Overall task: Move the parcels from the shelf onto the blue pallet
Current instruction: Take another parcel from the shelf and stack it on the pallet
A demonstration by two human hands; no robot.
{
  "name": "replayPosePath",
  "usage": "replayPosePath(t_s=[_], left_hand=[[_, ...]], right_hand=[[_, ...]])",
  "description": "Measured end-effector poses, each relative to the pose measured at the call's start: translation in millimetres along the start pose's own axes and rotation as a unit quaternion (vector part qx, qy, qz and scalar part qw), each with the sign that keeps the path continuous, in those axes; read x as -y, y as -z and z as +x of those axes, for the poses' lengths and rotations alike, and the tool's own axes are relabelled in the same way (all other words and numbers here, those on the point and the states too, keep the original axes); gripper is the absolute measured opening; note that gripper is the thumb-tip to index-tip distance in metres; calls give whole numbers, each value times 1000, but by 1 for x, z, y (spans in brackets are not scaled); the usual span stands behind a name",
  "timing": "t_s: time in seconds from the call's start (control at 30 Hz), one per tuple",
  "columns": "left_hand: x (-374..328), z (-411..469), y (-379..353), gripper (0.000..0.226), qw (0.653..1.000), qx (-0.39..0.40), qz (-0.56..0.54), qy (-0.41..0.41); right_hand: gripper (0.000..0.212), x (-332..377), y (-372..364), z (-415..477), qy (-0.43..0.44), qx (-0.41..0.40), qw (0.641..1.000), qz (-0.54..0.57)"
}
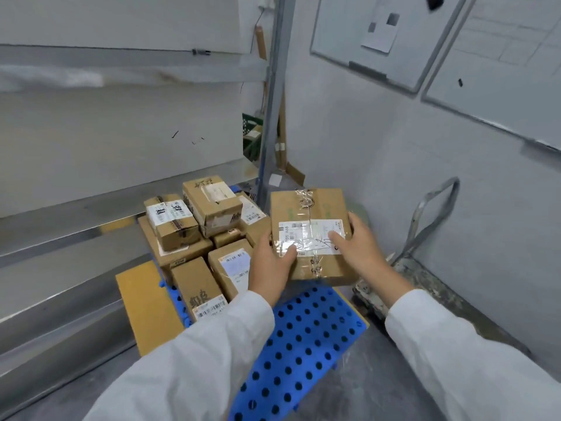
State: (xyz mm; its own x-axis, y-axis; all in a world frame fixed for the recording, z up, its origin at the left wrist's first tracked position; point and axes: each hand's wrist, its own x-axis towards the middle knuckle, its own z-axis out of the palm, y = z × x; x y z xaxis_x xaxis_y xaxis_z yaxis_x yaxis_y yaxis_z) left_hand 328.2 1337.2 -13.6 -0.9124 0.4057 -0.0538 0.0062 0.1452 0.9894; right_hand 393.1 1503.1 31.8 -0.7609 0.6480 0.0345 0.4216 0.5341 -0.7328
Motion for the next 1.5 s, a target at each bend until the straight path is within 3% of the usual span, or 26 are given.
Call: replayPosePath(t_s=[0.33,0.47,0.6,0.7,0.97,1.27,1.5], left_hand=[[-15,120,-14,38,980,-118,157,-18],[-18,164,-14,38,960,-142,239,38],[-16,198,-16,43,887,-198,412,65],[-14,218,-14,50,850,-221,471,81],[21,240,4,59,831,-199,490,174],[43,227,5,74,762,-180,616,87],[47,226,11,85,774,-196,596,88]], right_hand=[[35,8,-30,151,79,80,991,68],[40,14,-52,207,88,137,984,78],[39,16,-72,254,98,204,970,85],[39,17,-83,284,112,229,964,74],[49,17,-132,320,126,296,946,32],[44,-10,-167,327,72,343,934,63],[46,-4,-174,325,81,348,934,0]])
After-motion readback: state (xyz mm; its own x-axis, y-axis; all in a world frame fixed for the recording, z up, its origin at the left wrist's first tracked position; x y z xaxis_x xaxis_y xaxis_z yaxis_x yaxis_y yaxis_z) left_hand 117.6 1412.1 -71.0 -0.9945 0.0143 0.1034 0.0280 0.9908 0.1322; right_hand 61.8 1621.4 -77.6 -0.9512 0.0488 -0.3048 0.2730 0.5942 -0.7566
